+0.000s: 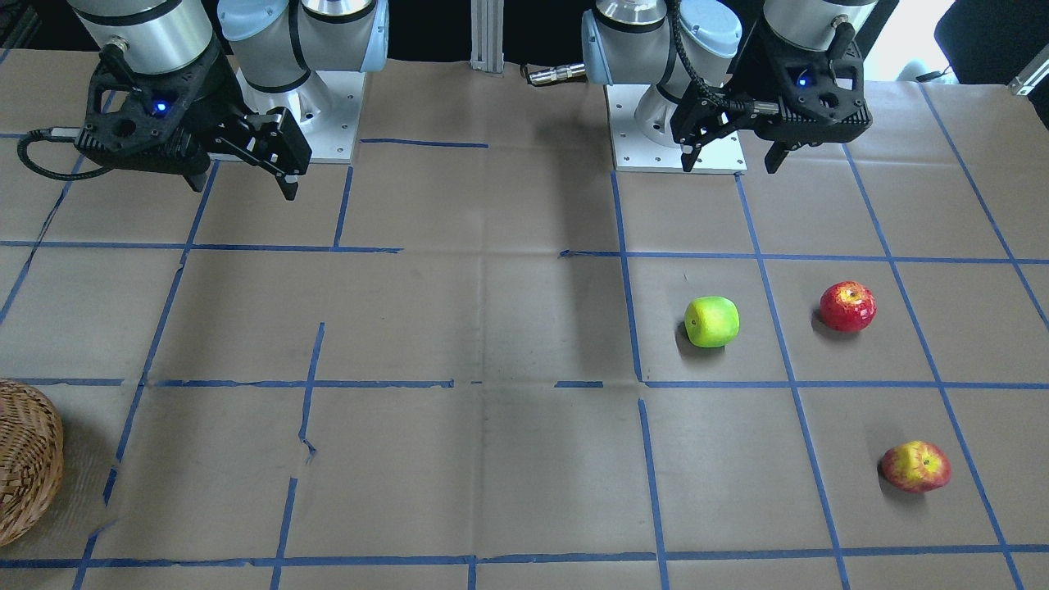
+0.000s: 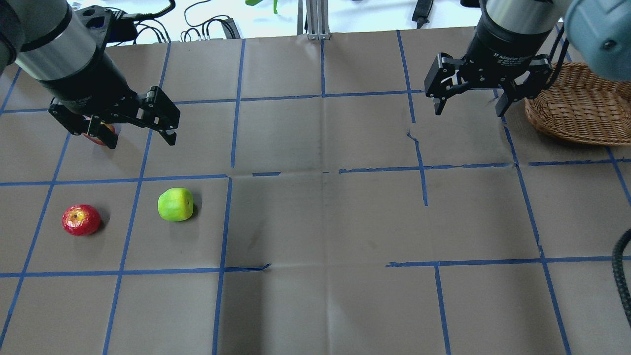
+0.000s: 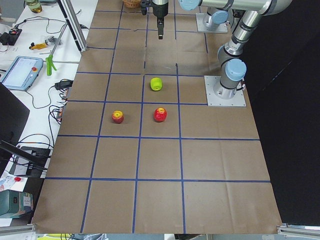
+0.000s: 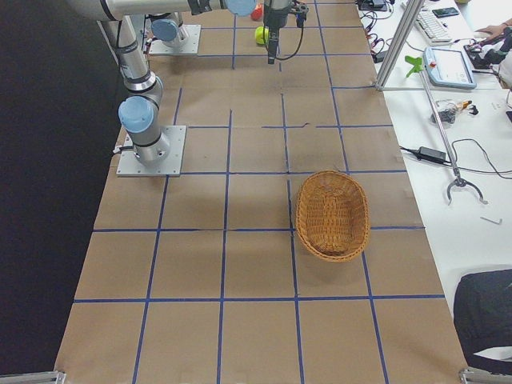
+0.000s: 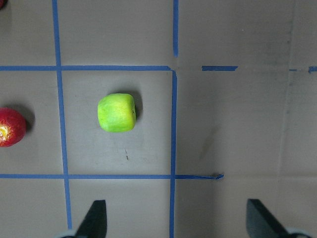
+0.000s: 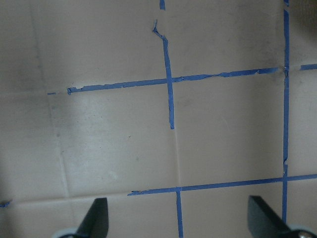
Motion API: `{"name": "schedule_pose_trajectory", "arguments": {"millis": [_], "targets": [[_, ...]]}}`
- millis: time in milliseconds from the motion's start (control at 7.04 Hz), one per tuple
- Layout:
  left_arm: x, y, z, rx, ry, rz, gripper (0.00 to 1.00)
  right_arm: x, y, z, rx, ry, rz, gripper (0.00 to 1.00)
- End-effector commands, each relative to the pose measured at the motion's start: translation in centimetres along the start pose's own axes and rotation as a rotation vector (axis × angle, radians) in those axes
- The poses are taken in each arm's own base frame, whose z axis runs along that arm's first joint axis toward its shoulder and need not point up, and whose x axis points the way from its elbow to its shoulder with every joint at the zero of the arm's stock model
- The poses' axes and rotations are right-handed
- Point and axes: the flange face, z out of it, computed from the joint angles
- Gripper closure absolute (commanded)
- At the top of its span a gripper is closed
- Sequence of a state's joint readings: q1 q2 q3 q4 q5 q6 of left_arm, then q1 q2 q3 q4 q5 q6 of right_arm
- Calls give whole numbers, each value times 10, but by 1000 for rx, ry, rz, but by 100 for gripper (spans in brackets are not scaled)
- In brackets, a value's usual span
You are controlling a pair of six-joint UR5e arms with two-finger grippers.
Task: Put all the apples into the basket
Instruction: 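Reach the left gripper down to the green apple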
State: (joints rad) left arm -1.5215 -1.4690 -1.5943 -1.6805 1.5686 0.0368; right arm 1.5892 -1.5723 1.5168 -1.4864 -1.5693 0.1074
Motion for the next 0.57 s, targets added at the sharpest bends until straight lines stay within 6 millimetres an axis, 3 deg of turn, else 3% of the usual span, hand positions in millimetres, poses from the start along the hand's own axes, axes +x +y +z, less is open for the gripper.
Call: {"name": "schedule_pose_trajectory", "arguments": {"millis": [0,284,426], "targets": [[1,-1,0,1,4,5,2,0,0,0,-2,0,0,0],[-8,-14,20,-29,5,66,1,0,0,0,-2,0,0,0],[-15,-39,43,-15,2,162,1,0,0,0,-2,2,0,0]]}}
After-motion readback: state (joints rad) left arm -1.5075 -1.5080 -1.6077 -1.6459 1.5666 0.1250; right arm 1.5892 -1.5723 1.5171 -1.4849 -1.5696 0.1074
